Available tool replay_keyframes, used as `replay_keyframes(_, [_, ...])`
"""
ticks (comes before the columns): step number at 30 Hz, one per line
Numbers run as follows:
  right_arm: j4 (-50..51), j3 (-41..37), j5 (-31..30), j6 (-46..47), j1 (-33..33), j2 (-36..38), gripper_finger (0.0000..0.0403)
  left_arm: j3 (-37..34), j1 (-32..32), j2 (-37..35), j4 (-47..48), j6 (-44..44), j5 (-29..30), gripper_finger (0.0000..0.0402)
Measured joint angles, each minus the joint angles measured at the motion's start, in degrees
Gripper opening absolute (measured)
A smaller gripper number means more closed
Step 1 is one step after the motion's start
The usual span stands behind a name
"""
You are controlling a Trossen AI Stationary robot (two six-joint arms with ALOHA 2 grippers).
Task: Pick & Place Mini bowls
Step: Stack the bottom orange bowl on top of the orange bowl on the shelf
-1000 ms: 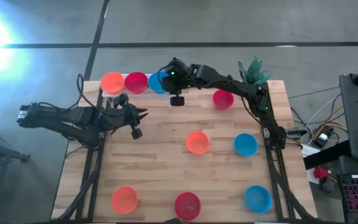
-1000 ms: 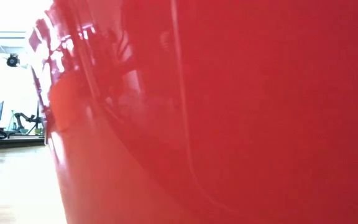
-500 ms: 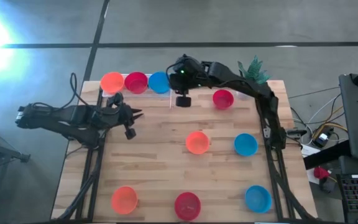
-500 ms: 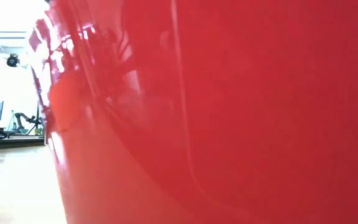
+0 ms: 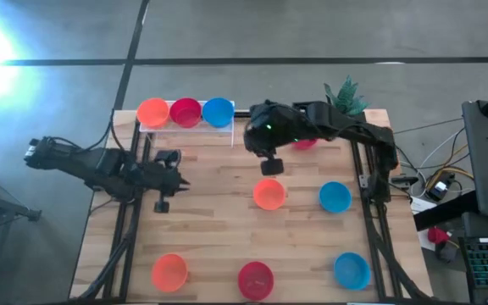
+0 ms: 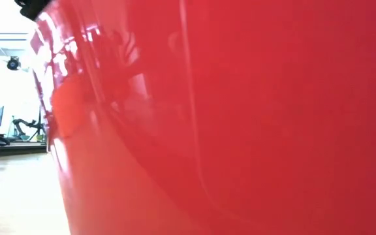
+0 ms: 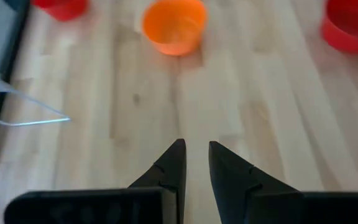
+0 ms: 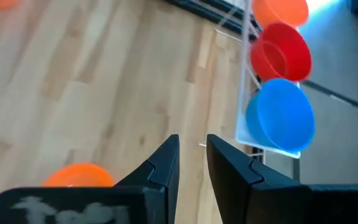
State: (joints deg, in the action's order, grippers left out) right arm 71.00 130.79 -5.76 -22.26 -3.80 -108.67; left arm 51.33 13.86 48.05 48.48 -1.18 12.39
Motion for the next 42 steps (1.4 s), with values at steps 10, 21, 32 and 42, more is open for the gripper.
replay_keyframes(10, [0.81, -0.30, 0.35, 4.61, 8.64, 5.06, 0.0079, -0.03, 12.00, 5.84, 1.78, -6.97, -0.13, 0.0064])
replay_keyframes(21, [0.04, -0.36, 0.17, 10.59, 13.75, 5.56, 0.0079, -0.05, 24.12, 15.87, 3.14, -10.20, -1.33, 0.0064])
replay_keyframes(32, [-2.64, -0.36, 0.18, 11.41, 16.14, 5.56, 0.0079, -0.05, 32.31, 22.74, 0.50, -14.09, -4.93, 0.0064])
replay_keyframes(42, [-3.96, -0.36, 0.20, 13.33, 16.21, 5.53, 0.0079, -0.05, 35.00, 27.80, -7.63, -15.11, -6.15, 0.0064])
